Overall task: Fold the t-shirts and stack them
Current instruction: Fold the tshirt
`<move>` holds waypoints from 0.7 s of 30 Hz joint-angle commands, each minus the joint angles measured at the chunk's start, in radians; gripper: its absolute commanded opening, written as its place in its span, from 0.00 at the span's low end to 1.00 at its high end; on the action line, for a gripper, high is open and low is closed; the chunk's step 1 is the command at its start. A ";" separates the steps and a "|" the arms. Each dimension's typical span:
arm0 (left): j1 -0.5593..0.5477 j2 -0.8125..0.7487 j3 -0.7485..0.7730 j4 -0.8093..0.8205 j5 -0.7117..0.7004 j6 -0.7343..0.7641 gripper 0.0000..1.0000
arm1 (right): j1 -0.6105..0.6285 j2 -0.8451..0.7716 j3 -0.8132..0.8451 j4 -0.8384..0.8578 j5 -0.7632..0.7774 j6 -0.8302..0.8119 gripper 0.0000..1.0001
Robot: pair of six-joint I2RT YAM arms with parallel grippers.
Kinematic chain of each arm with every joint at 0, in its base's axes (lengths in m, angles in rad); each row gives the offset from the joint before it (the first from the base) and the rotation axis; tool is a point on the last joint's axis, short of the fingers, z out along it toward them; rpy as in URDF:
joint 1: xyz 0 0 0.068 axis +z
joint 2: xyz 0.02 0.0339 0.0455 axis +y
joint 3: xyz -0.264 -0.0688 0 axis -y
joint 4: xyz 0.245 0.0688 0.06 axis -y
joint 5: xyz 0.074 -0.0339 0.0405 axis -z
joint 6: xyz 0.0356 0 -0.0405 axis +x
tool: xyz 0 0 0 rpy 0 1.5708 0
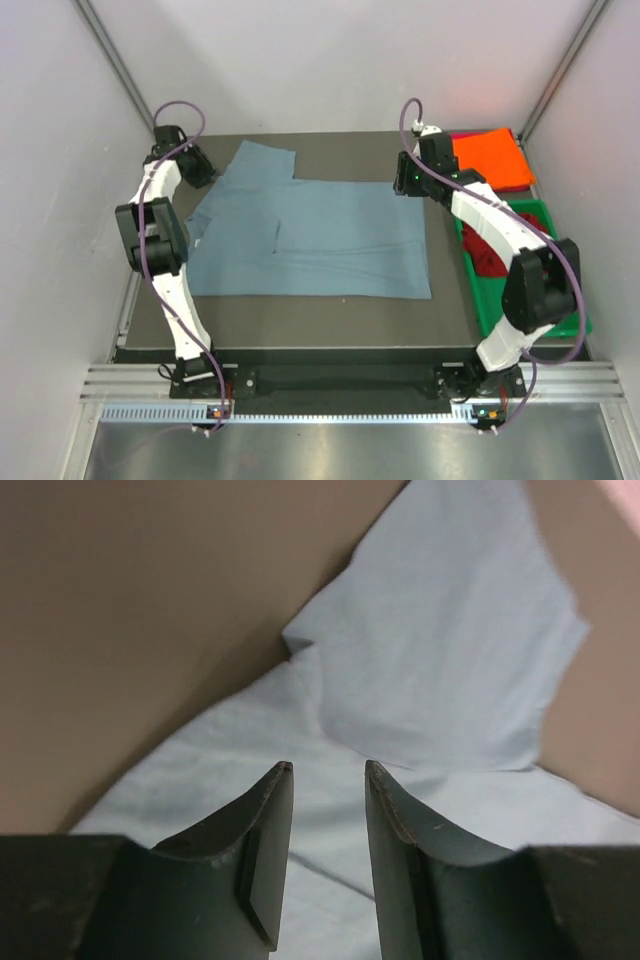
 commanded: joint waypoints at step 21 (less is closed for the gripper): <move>-0.006 0.242 0.252 0.110 -0.066 0.236 0.45 | -0.257 0.574 0.546 -0.142 -0.359 -0.340 0.56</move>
